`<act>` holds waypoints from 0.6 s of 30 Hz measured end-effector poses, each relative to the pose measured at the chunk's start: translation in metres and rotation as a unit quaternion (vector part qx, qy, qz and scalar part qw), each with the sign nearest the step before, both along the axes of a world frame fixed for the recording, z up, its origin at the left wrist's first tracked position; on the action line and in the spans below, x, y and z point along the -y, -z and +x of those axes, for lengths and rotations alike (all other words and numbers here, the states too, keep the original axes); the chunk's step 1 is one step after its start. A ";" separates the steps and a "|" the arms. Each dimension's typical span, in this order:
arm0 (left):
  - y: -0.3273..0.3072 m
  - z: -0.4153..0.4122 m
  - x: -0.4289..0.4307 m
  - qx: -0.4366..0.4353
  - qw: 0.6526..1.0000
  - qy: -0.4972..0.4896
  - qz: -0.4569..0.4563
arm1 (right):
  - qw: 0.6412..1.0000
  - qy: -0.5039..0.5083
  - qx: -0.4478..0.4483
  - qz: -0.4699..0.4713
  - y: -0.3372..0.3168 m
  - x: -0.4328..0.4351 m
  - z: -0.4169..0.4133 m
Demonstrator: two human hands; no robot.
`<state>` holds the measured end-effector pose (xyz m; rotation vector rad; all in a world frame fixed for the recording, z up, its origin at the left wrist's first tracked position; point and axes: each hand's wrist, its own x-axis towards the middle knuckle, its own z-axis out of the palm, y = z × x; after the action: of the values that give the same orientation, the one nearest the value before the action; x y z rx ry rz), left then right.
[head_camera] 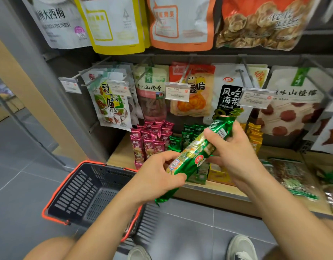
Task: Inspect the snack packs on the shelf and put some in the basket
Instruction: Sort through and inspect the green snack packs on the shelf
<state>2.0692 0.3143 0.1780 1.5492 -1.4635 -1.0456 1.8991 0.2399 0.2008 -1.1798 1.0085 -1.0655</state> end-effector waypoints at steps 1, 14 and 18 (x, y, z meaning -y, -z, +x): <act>-0.002 0.002 0.000 0.011 1.000 -0.010 -0.006 | 1.000 0.010 0.022 0.009 0.000 0.001 -0.002; -0.015 0.034 -0.006 0.034 0.997 -0.056 -0.046 | 0.989 0.090 0.086 0.077 -0.001 0.011 -0.016; -0.018 0.039 -0.007 0.014 0.987 -0.122 -0.107 | 0.983 0.080 0.113 0.119 -0.004 0.013 -0.022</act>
<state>2.1086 0.3215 0.1957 1.5464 -1.3178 -0.7027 1.8773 0.2273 0.2045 -0.7762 1.0312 -1.1402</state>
